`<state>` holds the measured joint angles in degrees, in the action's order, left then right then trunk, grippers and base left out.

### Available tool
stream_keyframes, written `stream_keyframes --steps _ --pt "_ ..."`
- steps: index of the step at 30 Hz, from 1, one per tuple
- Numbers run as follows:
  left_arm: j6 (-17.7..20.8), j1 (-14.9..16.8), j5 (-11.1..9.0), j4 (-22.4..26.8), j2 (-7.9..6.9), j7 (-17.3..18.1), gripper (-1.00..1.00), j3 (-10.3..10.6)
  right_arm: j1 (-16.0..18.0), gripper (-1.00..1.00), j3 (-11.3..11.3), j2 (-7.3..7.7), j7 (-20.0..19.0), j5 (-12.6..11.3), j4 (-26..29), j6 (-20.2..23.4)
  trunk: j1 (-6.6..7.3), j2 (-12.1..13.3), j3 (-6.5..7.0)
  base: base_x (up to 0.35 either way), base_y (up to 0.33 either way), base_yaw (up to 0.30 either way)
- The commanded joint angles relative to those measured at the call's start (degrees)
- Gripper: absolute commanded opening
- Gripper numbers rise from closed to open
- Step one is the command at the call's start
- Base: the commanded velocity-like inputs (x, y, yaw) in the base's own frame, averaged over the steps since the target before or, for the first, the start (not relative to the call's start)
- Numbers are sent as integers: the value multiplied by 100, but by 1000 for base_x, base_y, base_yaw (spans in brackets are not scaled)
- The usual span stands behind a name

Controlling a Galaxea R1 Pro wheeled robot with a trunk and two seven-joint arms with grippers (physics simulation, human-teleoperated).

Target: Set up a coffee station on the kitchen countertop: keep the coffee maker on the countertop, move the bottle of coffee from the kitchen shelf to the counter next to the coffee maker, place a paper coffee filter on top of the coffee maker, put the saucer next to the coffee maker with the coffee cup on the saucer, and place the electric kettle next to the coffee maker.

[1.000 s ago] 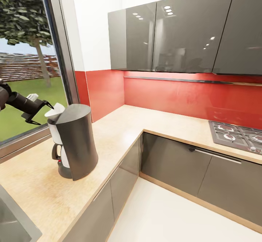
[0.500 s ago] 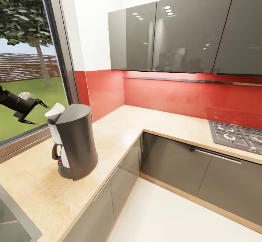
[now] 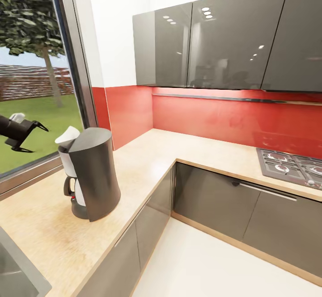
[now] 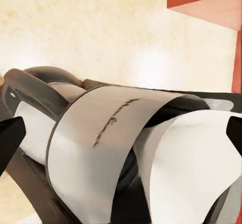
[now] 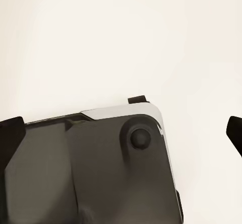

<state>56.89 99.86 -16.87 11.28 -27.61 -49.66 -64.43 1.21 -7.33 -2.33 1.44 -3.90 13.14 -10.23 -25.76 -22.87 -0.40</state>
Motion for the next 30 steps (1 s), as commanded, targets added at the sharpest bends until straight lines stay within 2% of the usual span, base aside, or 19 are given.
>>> stream_keyframes --steps 1,10,16,20,23,25,26,27,28,29,30 --pt "46 -1 -62 5 -58 -45 100 9 3 100 -15 -3 -3 -41 -4 -23 -3 -5 -4 0 0 0" --pt "133 -48 -54 -47 -333 -35 100 42 3 100 -15 -1 -3 -41 -4 -23 -3 -5 -4 0 0 0" --pt "156 -75 -11 -106 -416 -35 100 105 3 100 -18 4 -3 -48 -4 -23 -3 -5 -4 0 0 0" --pt "170 -318 15 -504 -421 -9 100 143 3 100 -30 5 -3 -50 0 -23 -3 -5 -4 0 0 0" --pt "163 -598 42 -750 -411 202 100 225 3 100 -37 5 2 -55 9 -18 -3 -5 -4 0 0 74" --pt "133 -977 98 -828 -400 808 100 636 3 100 -42 5 4 -57 16 -15 -3 -5 -4 0 0 204" --pt "123 -1064 110 -830 -397 991 100 772 3 100 -41 5 4 -58 15 -15 -3 -5 -4 0 0 230" --pt "105 -1244 142 -828 -393 1416 100 1103 3 100 -43 5 5 -58 16 -15 -3 -5 -4 0 0 245" --pt "97 -1332 161 -823 -393 1656 100 1298 3 100 -43 5 5 -58 17 -14 -3 -5 -4 0 0 251" --pt "62 -1591 232 -791 -394 2463 100 1973 3 100 -42 5 5 -58 20 -14 -3 -5 -4 0 0 262" --pt "6 -1756 276 -727 -396 3060 100 2472 3 100 -41 5 5 -59 20 -14 -3 -5 -4 0 0 266"
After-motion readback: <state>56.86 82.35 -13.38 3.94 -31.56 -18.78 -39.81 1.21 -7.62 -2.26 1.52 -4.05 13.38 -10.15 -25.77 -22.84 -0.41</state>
